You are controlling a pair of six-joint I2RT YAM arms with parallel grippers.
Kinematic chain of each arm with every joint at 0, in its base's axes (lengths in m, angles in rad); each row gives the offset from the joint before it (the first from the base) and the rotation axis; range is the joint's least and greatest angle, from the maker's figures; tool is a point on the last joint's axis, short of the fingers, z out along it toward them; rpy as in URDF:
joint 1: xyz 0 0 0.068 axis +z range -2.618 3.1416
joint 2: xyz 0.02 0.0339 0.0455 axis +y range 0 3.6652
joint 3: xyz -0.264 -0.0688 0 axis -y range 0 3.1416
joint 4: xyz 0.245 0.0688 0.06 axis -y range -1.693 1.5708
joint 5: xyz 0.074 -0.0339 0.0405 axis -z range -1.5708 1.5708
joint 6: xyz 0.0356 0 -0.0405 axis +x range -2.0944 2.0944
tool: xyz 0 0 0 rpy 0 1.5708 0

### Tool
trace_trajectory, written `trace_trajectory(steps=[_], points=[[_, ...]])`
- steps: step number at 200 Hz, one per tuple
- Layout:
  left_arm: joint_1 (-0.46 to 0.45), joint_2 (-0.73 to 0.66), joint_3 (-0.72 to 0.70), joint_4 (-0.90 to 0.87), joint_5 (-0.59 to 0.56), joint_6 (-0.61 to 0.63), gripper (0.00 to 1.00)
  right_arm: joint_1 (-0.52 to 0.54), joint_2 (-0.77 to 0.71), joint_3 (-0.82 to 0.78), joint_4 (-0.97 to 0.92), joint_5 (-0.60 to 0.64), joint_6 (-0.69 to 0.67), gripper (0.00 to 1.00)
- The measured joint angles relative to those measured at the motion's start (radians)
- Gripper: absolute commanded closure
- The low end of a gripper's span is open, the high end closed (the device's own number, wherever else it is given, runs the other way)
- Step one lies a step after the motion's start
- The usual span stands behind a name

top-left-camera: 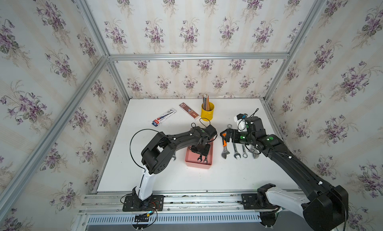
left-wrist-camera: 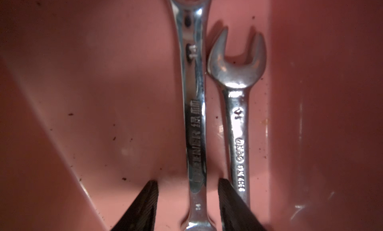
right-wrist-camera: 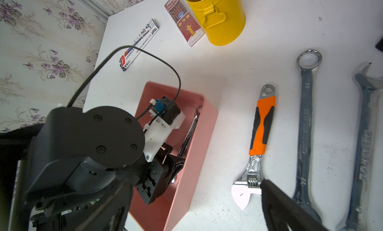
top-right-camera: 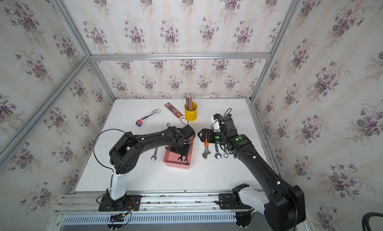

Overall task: Take out the wrench from the storage box
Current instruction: Pick up the wrench from the storage box, then place the wrench at the center of the board.

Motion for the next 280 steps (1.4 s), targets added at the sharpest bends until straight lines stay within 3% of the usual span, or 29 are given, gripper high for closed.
trace_trajectory(steps=[23,73,109,236,280], points=[[-0.002,0.015,0.011,0.000,-0.020,0.001,0.56,0.000,0.001,0.000,0.000,0.000,0.000,0.00],[-0.007,0.033,0.008,0.016,-0.045,0.014,0.78,0.000,0.003,0.000,0.000,0.004,0.000,0.00],[-0.011,0.031,0.010,0.016,-0.056,0.014,0.83,0.000,0.004,0.000,0.000,0.004,-0.001,0.00],[-0.007,-0.109,0.061,-0.141,-0.082,0.051,0.83,0.000,0.003,0.000,0.000,0.004,-0.004,0.00],[0.034,-0.207,0.080,-0.213,-0.095,0.066,0.82,0.000,0.006,0.000,0.001,0.003,-0.004,0.00]])
